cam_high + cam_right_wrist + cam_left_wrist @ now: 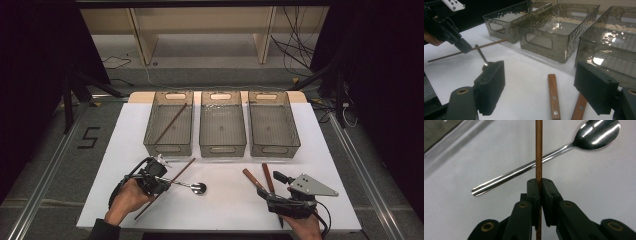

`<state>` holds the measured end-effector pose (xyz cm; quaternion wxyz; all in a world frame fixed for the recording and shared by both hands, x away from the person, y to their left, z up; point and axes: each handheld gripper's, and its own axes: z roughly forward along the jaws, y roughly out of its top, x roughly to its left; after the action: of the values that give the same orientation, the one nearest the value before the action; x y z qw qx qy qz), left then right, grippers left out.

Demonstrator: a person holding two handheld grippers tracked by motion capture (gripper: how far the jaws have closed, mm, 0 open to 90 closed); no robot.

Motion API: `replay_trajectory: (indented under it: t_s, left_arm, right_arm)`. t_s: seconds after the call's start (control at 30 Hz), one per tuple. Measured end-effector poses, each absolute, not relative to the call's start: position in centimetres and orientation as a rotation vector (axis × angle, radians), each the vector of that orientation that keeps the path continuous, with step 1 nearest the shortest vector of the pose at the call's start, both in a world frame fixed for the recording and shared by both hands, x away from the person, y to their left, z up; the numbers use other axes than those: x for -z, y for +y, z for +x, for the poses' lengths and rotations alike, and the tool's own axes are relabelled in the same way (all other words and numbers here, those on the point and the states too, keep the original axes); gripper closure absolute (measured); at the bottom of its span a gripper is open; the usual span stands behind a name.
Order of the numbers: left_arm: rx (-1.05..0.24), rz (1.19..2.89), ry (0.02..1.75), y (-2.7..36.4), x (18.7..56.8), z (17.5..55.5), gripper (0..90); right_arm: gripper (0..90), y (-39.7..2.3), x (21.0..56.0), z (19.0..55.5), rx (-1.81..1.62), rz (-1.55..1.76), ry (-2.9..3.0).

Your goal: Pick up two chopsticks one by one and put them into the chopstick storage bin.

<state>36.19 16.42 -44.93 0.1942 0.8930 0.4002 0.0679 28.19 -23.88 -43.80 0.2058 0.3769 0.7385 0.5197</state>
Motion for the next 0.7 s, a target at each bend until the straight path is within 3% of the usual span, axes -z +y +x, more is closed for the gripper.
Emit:
replay_trajectory:
  t_s: [0.7]
  left_arm:
    - [-0.208, 2.417, 1.087, 16.9, 42.9, 36.2, 84.3]
  right_arm:
    - [25.4, -23.9, 43.8, 28.2, -1.447, 1.052, 2.059]
